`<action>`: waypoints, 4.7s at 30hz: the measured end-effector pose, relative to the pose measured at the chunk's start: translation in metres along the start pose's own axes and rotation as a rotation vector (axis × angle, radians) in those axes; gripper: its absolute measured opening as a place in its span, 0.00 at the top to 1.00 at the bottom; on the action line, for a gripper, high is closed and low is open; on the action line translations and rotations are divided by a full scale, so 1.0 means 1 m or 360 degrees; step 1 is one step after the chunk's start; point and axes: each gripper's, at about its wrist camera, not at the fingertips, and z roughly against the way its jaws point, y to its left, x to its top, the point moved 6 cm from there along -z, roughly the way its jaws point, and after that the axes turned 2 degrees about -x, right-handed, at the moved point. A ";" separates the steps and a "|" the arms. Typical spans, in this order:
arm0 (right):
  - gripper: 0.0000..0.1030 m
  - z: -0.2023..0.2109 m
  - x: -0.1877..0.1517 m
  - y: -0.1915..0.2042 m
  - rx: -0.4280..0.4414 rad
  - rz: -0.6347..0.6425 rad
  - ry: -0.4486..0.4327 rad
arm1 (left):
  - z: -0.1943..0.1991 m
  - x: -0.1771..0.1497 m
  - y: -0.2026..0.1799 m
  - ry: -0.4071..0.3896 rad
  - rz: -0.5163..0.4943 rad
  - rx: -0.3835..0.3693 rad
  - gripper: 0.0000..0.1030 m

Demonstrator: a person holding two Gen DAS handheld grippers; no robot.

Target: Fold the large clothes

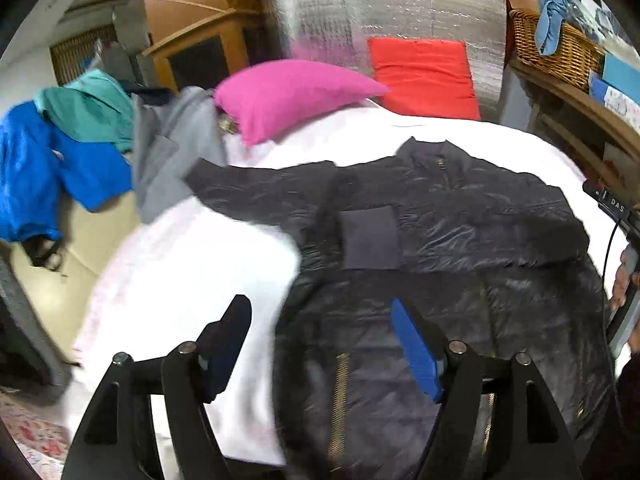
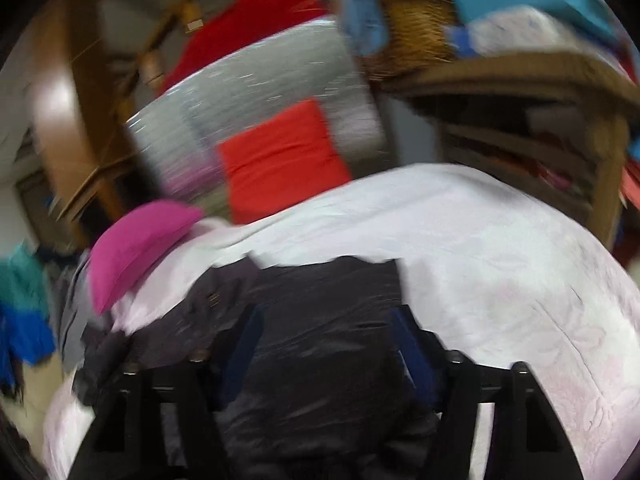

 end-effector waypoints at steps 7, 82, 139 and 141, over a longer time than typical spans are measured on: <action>0.51 -0.034 -0.055 0.059 0.0106 0.0286 0.0475 | 0.018 -0.004 0.038 0.0014 0.0091 0.0113 0.26; 0.50 -0.057 0.005 0.024 0.0255 -0.0299 0.0438 | -0.129 0.204 0.050 -0.0135 0.0647 -0.0749 0.96; 0.54 -0.024 0.020 -0.031 0.0320 -0.0446 0.0344 | -0.135 0.129 -0.167 0.0231 0.0408 -0.1102 0.96; 0.54 -0.026 0.019 -0.035 0.0335 -0.0471 0.0362 | -0.125 0.134 -0.192 0.0229 0.0305 -0.1125 0.96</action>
